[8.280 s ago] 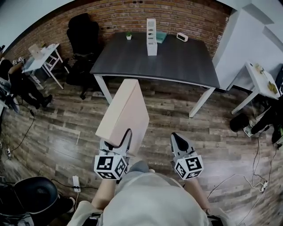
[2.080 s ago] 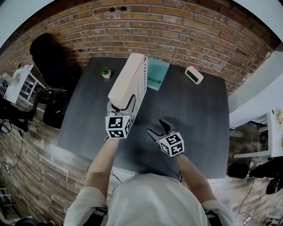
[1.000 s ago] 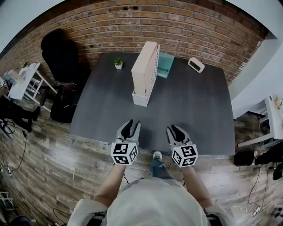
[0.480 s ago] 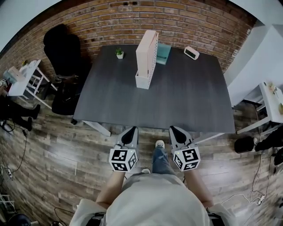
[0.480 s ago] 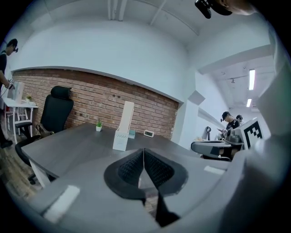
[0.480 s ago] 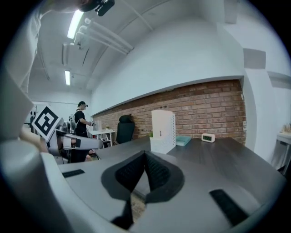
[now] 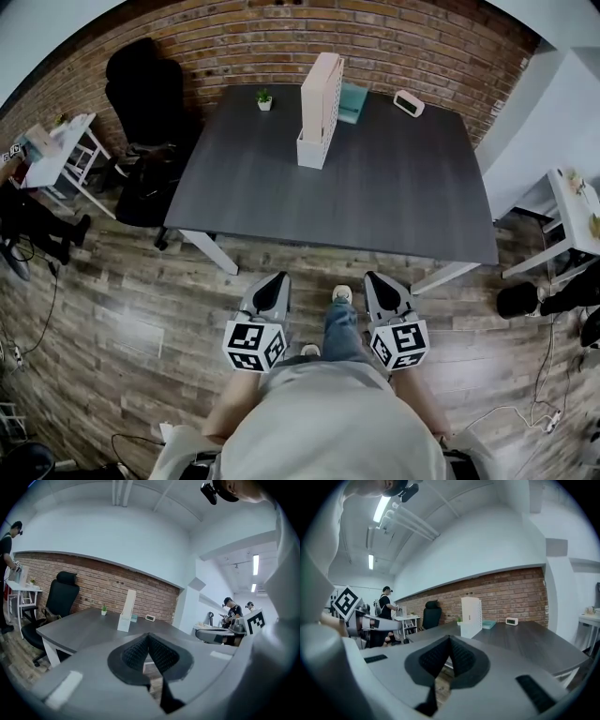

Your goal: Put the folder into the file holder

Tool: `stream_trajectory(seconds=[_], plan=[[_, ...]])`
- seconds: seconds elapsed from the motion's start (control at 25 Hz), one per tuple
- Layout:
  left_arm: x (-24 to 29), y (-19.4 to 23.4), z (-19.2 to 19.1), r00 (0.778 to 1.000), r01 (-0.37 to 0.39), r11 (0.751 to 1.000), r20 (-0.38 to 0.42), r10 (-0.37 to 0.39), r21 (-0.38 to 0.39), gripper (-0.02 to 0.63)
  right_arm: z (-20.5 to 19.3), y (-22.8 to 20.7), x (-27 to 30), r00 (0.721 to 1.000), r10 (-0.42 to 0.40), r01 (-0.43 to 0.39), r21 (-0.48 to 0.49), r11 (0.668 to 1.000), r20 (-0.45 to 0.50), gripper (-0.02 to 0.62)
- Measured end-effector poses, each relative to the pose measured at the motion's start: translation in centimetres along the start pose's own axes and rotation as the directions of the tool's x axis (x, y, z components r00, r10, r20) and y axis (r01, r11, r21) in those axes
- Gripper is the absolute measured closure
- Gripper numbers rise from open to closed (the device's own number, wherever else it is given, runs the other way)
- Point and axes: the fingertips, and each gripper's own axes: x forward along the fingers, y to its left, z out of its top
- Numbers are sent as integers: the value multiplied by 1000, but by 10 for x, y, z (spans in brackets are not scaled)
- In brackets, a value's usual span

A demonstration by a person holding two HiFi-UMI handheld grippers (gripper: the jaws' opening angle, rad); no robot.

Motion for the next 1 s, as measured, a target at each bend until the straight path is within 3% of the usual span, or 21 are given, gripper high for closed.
stream_trajectory(seconds=[1.0], plan=[[1,2,0,1000,10,1000,-18,-10,16,594,7,-5,-4,999,-26,26,-6,1000,19,594]])
